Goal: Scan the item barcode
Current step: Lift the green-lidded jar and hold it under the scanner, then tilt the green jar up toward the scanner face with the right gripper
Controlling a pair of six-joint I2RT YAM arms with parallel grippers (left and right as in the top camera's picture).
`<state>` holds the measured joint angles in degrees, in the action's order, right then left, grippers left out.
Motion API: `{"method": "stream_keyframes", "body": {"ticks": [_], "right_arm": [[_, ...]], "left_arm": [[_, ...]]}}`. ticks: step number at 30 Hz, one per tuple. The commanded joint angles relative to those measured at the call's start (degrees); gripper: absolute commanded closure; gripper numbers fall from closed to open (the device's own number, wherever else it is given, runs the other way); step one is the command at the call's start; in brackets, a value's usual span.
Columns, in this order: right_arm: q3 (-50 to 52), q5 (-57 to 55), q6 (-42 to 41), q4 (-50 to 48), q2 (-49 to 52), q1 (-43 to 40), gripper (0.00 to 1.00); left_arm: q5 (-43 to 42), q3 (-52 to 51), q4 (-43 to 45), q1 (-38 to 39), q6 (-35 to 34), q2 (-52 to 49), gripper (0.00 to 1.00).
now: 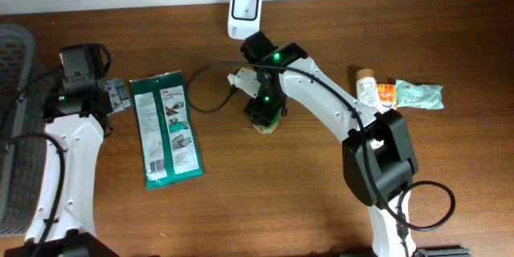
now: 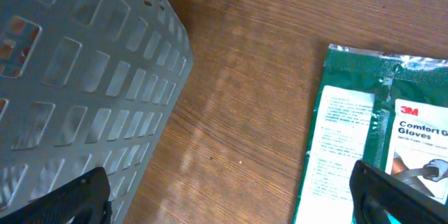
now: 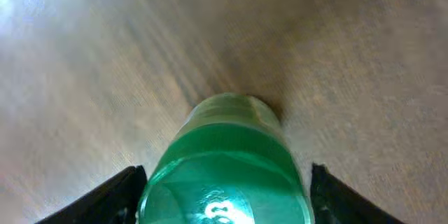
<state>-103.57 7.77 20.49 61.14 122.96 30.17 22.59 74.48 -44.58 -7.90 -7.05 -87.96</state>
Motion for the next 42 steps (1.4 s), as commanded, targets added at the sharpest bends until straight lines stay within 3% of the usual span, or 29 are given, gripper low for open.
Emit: {"method": "stream_keyframes", "body": {"ticks": [1, 6, 12, 19, 24, 26, 33, 38, 42], "right_arm": [[0.44, -0.94, -16.46, -0.07, -0.33, -1.11, 0.28], [2.21, -0.96, -26.18, -0.07, -0.31, -0.96, 0.28], [3.08, -1.01, -26.95, -0.46, -0.31, -1.07, 0.29], [2.49, -3.78, -26.32, -1.33, -0.35, -1.05, 0.49], [-1.53, -2.67, -26.34, 1.77, -0.37, -1.05, 0.53], [-5.40, 1.38, -26.14, 4.48, -0.42, -1.05, 0.53], [-12.48, 32.98, -8.59, 9.46, -0.44, -2.27, 0.54], [-14.53, 59.10, 1.25, 13.64, -0.46, -10.19, 0.54], [-14.53, 65.46, 6.47, 16.59, -0.46, -13.51, 0.54]], "left_arm": [[0.79, 0.46, -0.04, -0.20, 0.50, 0.24, 0.01], [0.79, 0.46, -0.04, -0.20, 0.50, 0.24, 0.01], [0.79, 0.46, -0.04, -0.20, 0.50, 0.24, 0.01], [0.79, 0.46, -0.04, -0.20, 0.50, 0.24, 0.01], [0.79, 0.46, -0.04, -0.20, 0.50, 0.24, 0.01], [0.79, 0.46, -0.04, -0.20, 0.50, 0.24, 0.01], [0.79, 0.46, -0.04, -0.20, 0.52, 0.24, 0.01], [0.79, 0.46, -0.04, -0.20, 0.50, 0.24, 0.01], [0.79, 0.46, -0.04, -0.20, 0.50, 0.24, 0.01]]}}
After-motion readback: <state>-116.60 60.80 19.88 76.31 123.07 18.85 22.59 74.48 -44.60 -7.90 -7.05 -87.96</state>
